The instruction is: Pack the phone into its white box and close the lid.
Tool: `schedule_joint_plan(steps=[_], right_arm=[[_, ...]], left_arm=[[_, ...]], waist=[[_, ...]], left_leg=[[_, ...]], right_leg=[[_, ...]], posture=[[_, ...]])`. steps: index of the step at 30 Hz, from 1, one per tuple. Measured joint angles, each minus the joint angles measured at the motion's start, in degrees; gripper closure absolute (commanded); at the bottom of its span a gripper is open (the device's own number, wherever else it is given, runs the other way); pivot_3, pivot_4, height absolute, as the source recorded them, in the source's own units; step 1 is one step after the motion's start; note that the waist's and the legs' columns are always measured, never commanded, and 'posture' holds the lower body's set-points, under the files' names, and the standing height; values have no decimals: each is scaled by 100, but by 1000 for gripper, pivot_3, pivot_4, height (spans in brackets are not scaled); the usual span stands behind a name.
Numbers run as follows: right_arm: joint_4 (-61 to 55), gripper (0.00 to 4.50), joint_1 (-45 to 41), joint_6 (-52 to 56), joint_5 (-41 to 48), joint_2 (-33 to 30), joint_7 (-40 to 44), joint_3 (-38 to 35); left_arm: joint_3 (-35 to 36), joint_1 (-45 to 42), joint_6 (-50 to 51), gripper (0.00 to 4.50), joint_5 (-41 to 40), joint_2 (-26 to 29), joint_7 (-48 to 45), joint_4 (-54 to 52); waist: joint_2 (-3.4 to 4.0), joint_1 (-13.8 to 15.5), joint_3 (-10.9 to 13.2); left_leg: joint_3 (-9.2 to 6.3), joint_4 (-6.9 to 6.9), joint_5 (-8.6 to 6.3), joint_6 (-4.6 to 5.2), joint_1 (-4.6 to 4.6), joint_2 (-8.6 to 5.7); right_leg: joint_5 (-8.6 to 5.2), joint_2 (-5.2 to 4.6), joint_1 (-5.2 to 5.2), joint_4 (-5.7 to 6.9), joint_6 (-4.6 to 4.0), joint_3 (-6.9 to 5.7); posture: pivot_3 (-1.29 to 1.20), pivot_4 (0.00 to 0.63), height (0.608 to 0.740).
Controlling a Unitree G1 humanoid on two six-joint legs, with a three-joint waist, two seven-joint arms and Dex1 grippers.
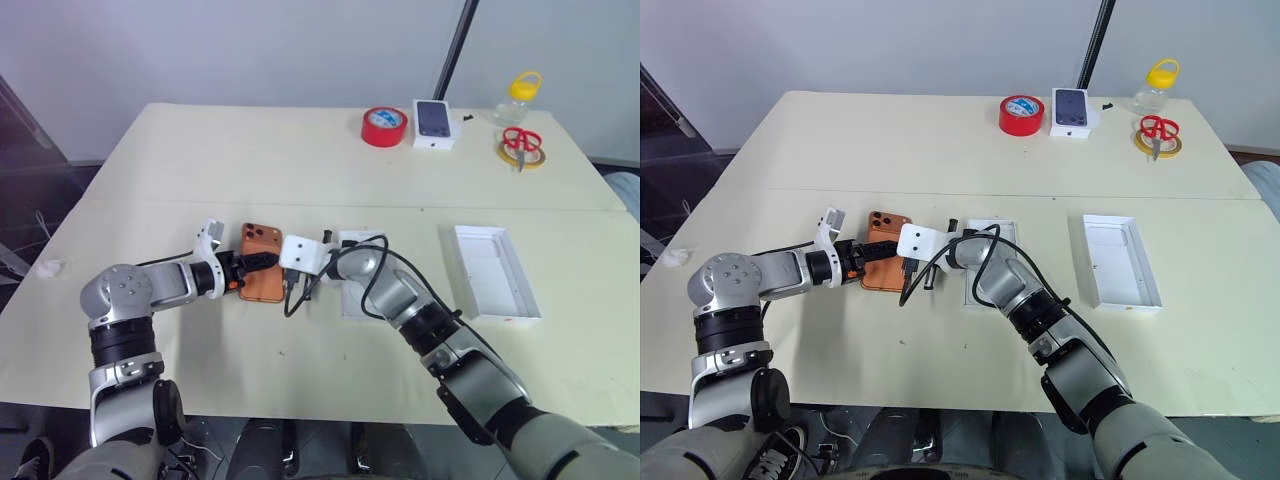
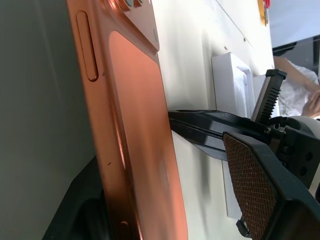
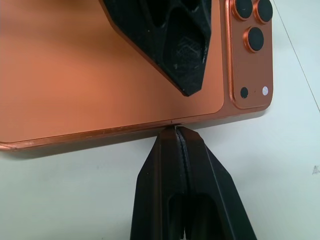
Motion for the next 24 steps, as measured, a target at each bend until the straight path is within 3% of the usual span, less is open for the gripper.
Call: schedule_joint_plan(steps=[1, 3, 7, 14, 17, 21, 24], right_arm=[[-2, 4459, 0, -6, 0, -11, 0, 0], [-2, 4500, 0, -15, -1, -26, 1, 2], [-2, 4500, 1, -45, 3, -34, 30, 5], [-1, 4500, 6, -68, 3, -38, 35, 10], [-16, 4500, 23, -79, 0, -48, 34, 10], [-158, 4500, 88, 14, 52, -49, 46, -23], [-445, 4500, 358, 256, 627, 34, 247, -450]], left_arm=[[24, 15, 0, 1534, -4, 11, -20, 22], [44, 35, 4, 2078, -10, 60, -84, 89], [110, 134, 39, 3911, -3, 118, -133, 276], [146, 118, 151, 3911, -76, 164, -226, 394], [234, 104, 200, 4452, -151, 134, -259, 394], [400, 122, 291, 4452, -172, 63, -214, 421], [554, 241, 271, 4452, -278, 8, -307, 263]], waist=[[0, -5, 0], [0, -14, 0], [-2, -27, 1], [-5, -89, 3], [-7, -95, 2], [-7, -112, 3], [-18, -117, 14]], left_leg=[[0, -3, 1, -1, 0, 0], [0, -10, 3, -4, 0, 0], [2, -28, 8, -13, 0, 0], [1, -29, 10, -15, 1, 1], [1, -30, 10, -15, 2, 0], [1, -35, 10, -15, 1, 0], [2, -37, 10, -16, -10, 0]], right_leg=[[-1, 0, -2, 0, -1, 0], [-1, 0, -4, -2, -1, 0], [0, 0, -7, -4, 1, 0], [-1, 0, -12, -4, -2, 0], [-1, -2, -11, -6, -2, -1], [-1, -2, -14, -5, -1, 0], [2, -3, -9, -6, 2, 2]], posture=[[0, 150, 733], [0, 150, 733], [0, 150, 733], [0, 150, 733], [0, 150, 733], [0, 150, 733], [0, 150, 733]])
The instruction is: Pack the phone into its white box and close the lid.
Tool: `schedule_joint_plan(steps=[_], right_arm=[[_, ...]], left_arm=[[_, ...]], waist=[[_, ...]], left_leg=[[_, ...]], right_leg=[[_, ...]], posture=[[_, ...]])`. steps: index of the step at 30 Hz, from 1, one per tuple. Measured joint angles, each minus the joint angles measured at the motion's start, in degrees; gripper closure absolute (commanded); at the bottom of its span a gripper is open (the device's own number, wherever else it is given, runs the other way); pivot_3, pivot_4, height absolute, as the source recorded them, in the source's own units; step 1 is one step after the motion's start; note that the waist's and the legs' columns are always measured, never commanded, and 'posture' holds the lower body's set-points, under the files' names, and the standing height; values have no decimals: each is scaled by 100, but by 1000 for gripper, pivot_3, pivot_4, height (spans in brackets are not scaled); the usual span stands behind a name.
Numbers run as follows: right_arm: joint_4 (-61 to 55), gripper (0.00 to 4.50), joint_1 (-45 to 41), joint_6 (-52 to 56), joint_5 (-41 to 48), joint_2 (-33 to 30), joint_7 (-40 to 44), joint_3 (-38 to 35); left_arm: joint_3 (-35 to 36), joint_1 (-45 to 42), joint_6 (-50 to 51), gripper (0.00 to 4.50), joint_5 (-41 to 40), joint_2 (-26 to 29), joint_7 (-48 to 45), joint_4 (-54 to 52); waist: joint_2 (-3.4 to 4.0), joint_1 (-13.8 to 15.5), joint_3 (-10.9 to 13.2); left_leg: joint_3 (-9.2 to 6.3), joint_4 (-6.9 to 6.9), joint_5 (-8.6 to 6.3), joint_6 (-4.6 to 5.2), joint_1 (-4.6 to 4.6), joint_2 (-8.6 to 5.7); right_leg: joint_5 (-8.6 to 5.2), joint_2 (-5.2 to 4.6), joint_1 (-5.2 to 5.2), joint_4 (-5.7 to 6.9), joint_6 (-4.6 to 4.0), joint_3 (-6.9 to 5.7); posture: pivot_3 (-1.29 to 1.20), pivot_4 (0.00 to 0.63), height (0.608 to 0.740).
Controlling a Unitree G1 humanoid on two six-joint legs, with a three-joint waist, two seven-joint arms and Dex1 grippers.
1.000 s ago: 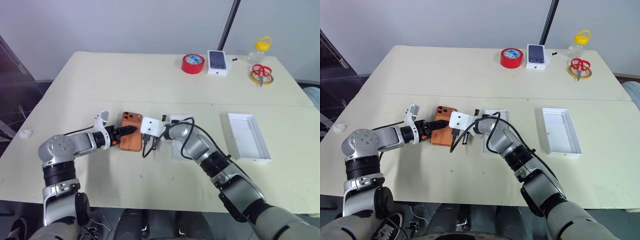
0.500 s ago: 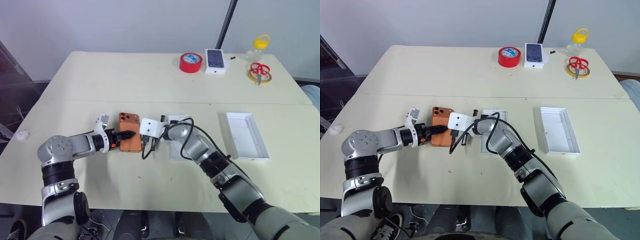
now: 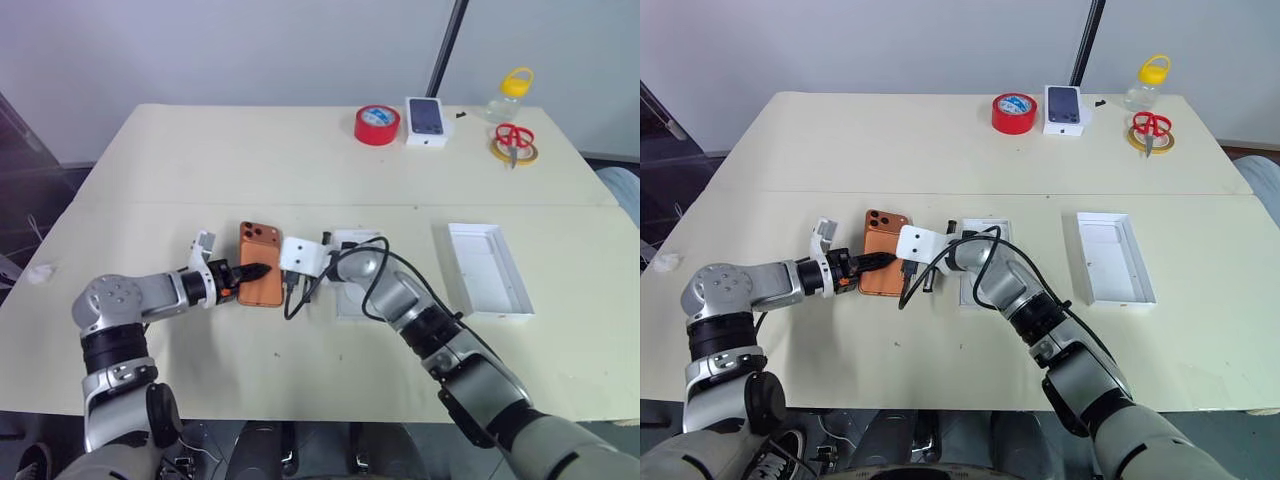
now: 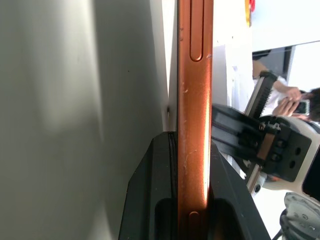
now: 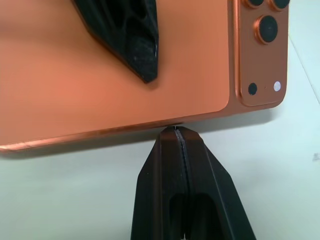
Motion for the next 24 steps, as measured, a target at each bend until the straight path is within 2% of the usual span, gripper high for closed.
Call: schedule_joint_plan(steps=[1, 4, 8, 12, 16, 21, 24], right_arm=[[-113, 4500, 89, 172, 280, 14, 139, -202], [-699, 3634, 299, 557, 1203, -124, 790, -697], [-1795, 1580, 672, 570, 1749, -717, 1326, -818], [-2669, 1580, 1416, 541, 2008, -1711, 1664, -1064], [-3211, 1580, 2337, 73, 2059, -2699, 2032, -1241], [-3321, 1580, 2962, -572, 2064, -3117, 2088, -1301], [-3290, 2376, 2974, -900, 1952, -3117, 1927, -1302]], left_arm=[[52, 48, -21, 4452, -63, -32, -62, -65], [151, 122, 53, 4500, -220, -164, -143, -190], [235, 81, 396, 4500, -576, -453, -149, -323], [279, 122, 394, 4500, -665, -519, -131, -537], [254, 131, 367, 4500, -712, -643, -104, -658], [158, 116, 341, 4500, -712, -640, -91, -651], [150, 72, 275, 4500, -711, -627, -91, -605]], waist=[[-4, -3, 8], [-13, -9, 15], [-14, 7, 16], [-24, 16, 24], [-40, 56, 35], [-59, 28, 56], [-63, 49, 59]], left_leg=[[0, -1, 0, 0, -8, 0], [0, -2, 1, -1, -40, 1], [0, 5, 4, -2, -89, 0], [2, 4, 3, 1, -93, 0], [1, 6, 3, 2, -90, 2], [1, 18, 5, 4, -89, 3], [0, 27, 5, 4, -89, 4]], right_leg=[[2, 0, -2, 0, 3, 1], [7, 1, -32, 0, 13, 0], [9, 2, -81, 1, 16, -2], [8, 4, -83, -6, 14, -3], [-2, 8, -80, -6, -3, -4], [-1, 10, -79, -1, -9, -3], [-2, 11, -76, 1, -11, -4]], posture=[[0, 150, 733], [0, 150, 733], [0, 150, 733], [0, 150, 733], [0, 150, 733], [0, 150, 733], [0, 150, 733]])
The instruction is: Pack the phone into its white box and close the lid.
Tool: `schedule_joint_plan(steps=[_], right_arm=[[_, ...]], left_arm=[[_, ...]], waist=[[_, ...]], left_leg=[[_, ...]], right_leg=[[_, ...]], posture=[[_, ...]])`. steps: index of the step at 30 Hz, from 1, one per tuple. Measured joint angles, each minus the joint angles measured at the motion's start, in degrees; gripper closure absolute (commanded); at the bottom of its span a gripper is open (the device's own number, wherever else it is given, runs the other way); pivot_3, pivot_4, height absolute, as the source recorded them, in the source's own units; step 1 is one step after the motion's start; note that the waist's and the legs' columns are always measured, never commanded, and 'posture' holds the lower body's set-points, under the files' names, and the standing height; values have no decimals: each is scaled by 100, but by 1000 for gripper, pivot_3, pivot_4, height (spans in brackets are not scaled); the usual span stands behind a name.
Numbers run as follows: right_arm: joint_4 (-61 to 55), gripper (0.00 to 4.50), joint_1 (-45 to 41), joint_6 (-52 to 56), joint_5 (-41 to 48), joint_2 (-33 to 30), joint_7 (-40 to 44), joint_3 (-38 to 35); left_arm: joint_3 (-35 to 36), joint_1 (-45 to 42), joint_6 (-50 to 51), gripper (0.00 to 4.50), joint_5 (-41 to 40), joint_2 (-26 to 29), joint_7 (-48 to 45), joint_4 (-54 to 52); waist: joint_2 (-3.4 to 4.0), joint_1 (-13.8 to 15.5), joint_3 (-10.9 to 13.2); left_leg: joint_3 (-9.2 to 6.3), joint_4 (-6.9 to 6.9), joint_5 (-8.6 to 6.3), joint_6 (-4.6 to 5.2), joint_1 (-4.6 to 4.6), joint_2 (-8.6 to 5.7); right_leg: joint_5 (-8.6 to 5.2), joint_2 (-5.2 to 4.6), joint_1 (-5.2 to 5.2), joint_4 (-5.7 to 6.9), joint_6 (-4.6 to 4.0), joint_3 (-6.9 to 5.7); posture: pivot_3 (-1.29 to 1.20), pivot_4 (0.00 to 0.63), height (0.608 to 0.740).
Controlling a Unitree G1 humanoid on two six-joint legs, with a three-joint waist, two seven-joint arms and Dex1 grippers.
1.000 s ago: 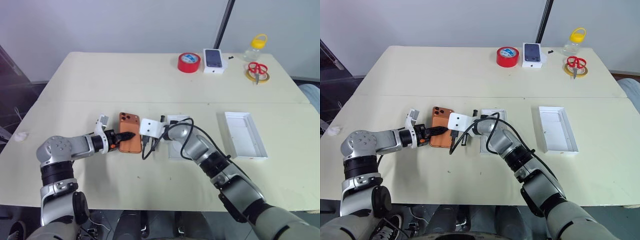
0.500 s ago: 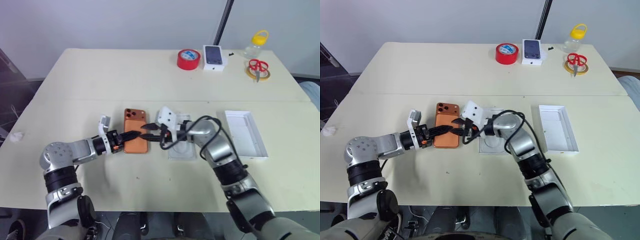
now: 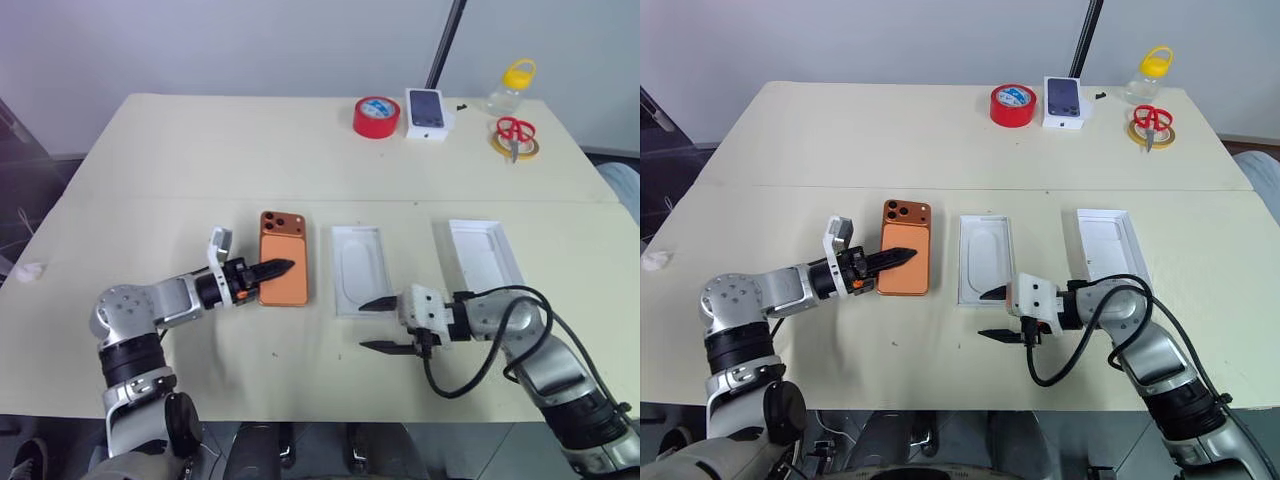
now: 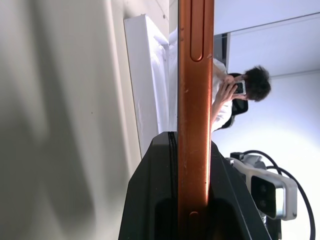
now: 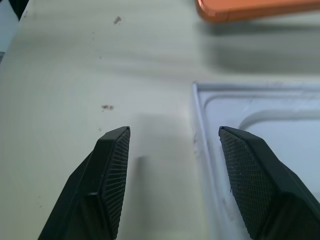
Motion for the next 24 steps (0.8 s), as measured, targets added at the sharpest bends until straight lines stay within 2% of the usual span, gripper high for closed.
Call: schedule_joint_plan(steps=[2, 8, 11, 12, 18, 24], right_arm=[[137, 3396, -7, -145, -112, 1, -125, 4], [311, 3396, -15, -361, -267, 1, -214, 115], [351, 4343, -46, -364, -267, 2, -242, 122], [380, 4460, -78, -368, -267, 3, -264, 123], [592, 4460, -302, -410, -390, 106, -396, 189], [1162, 4460, -987, -492, -710, 702, -721, 461]], left_arm=[[-5, -56, -33, 4500, 2, 8, 0, 43], [-87, -87, -43, 4500, 3, 19, 7, 69], [-101, -88, -24, 4500, 3, 16, 47, 69], [-100, -90, -24, 4500, 3, 16, 56, 69], [-69, -329, -72, 4500, 2, -123, 262, 72], [-25, -987, -518, 4500, 34, -505, 472, 500]], waist=[[-2, 45, 1], [-6, 137, 4], [-7, 127, 4], [-7, 125, 4], [-7, 124, 5], [-8, 127, 7]], left_leg=[[0, 8, 0, 0, -2, 0], [-1, 14, 1, 0, -5, 0], [-1, 21, 1, 0, -5, 0], [-2, 24, 0, 1, -5, 1], [-5, 57, -5, 7, -5, 6], [-5, 64, -5, 8, -8, 6]], right_leg=[[0, 0, 2, 0, 0, 0], [0, -1, 6, -2, -1, 0], [-1, -1, 8, 0, -1, 0], [-1, -1, 10, 2, -1, 0], [1, 0, 21, 11, -6, -2], [3, 2, 25, 11, -6, -5]], posture=[[0, 150, 733], [0, 150, 733], [0, 150, 733], [0, 150, 733], [0, 150, 733], [0, 150, 733]])
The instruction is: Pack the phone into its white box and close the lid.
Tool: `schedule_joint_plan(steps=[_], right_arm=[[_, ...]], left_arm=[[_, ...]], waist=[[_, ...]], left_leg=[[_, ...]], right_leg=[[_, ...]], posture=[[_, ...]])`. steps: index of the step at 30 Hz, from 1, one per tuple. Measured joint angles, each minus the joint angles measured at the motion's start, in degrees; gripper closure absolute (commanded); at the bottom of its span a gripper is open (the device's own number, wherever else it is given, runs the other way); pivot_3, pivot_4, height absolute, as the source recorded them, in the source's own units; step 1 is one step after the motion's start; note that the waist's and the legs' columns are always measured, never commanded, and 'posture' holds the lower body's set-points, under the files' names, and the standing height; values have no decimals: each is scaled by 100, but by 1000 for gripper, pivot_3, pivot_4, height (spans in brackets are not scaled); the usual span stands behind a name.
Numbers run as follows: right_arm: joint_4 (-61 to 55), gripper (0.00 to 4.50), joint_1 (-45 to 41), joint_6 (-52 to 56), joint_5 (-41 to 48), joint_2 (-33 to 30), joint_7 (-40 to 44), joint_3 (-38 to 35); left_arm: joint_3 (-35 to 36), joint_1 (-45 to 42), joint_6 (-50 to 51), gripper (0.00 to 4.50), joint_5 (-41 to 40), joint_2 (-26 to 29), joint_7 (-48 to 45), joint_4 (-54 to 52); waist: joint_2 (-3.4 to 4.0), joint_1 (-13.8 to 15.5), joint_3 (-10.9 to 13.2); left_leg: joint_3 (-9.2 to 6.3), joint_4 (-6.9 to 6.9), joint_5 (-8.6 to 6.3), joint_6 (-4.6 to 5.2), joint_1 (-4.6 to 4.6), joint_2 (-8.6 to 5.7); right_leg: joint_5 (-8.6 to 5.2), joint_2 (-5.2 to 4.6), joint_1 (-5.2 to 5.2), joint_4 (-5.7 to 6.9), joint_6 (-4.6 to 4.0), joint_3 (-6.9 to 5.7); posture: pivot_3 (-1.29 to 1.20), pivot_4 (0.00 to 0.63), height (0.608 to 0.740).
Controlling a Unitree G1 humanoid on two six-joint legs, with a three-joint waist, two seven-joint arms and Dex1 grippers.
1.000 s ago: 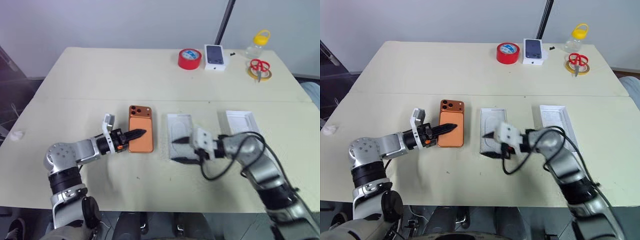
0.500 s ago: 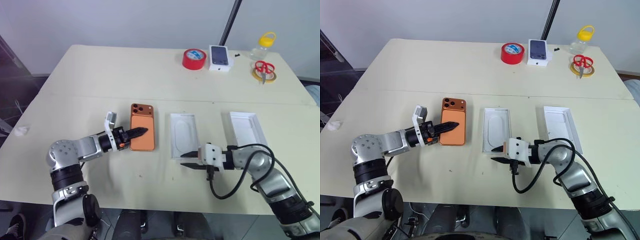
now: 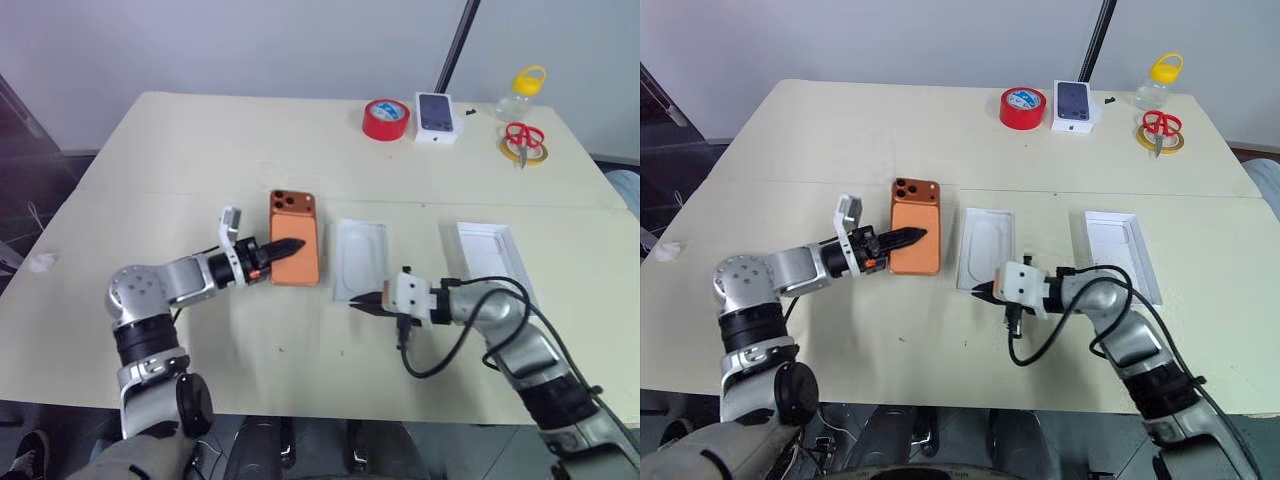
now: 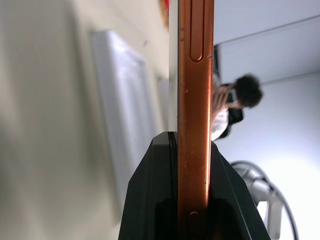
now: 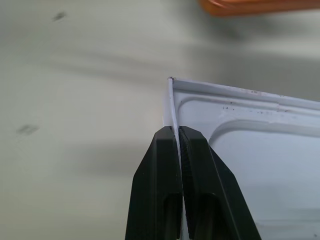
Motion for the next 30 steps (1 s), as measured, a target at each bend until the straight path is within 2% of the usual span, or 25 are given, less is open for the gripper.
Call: schedule_joint_plan(steps=[1, 4, 8, 11, 16, 22, 24, 25, 27, 28, 30], right_arm=[[111, 4460, -143, -6, -19, 99, -48, 52], [146, 3464, -265, 40, 71, 212, 66, 120], [12, 1440, -82, 163, 181, 170, 121, 100], [-647, 1440, 258, 426, 484, -107, 189, -110], [-1457, 1440, 896, 836, 924, -1175, 455, -896], [-1082, 1440, 737, 646, 885, -1106, 22, -1269], [-954, 1374, 701, 498, 807, -1105, -40, -1262], [-923, 1374, 699, 474, 772, -1098, -61, -1247], [-861, 1374, 679, 434, 720, -1017, -118, -1205], [-851, 1374, 676, 413, 707, -968, -137, -1183], [-848, 1374, 635, 361, 677, -915, -167, -1143]], left_arm=[[-59, -135, -128, 4500, 18, -70, 24, 100], [-286, -335, -417, 4500, 111, -194, 17, 351], [-568, -311, -646, 4500, 268, -202, -40, 607], [-764, -197, -795, 4500, 341, -277, -89, 609], [-914, 57, -776, 4500, 343, -507, -80, 535], [-1055, 178, -1001, 4500, 490, -713, 75, 464], [-1058, 189, -1014, 3508, 505, -689, 95, 464], [-1058, 188, -1013, 3199, 505, -691, 105, 464], [-1057, 188, -1012, 2238, 513, -691, 164, 478], [-1047, 160, -1008, 1616, 495, -703, 160, 478], [-1089, 51, -988, 727, 493, -709, 156, 478]], waist=[[1, 3, 0], [1, 1, 0], [0, -3, 1], [2, 7, 5], [-8, 24, 13], [-7, -2, 14], [-8, 6, 14], [-8, 8, 14], [-9, 20, 15], [-8, 28, 15], [-8, 32, 15]], left_leg=[[0, 0, 5, -5, -2, 0], [1, 0, 20, -3, -2, -2], [2, 1, 20, 1, -4, 8], [1, 5, 20, -1, -4, 13], [-1, 18, -8, 34, 4, 12], [-2, 14, -3, 35, 10, 20], [-2, 11, -2, 35, 6, 19], [-2, 11, -2, 35, 5, 19], [-2, 13, -2, 36, 3, 17], [-2, 15, -1, 36, 4, 17], [-2, 22, -1, 36, 9, 17]], right_leg=[[0, 1, 0, -1, 1, -1], [11, 5, 5, -4, 26, -3], [11, 22, 4, -3, 32, -11], [11, 23, 4, 3, 32, -15], [8, 19, 19, -6, 23, -15], [1, 25, 17, -2, 4, -14], [4, 25, 15, -3, 11, -14], [10, 25, 15, -4, 22, -14], [11, 25, 16, -4, 24, -16], [11, 25, 18, -4, 25, -17], [11, 25, 27, -3, 24, -20]], posture=[[0, 150, 733], [0, 150, 733], [0, 150, 733], [0, 150, 733], [0, 150, 733], [0, 150, 733], [0, 150, 733], [0, 150, 733], [0, 150, 733], [0, 150, 733], [0, 150, 733]])
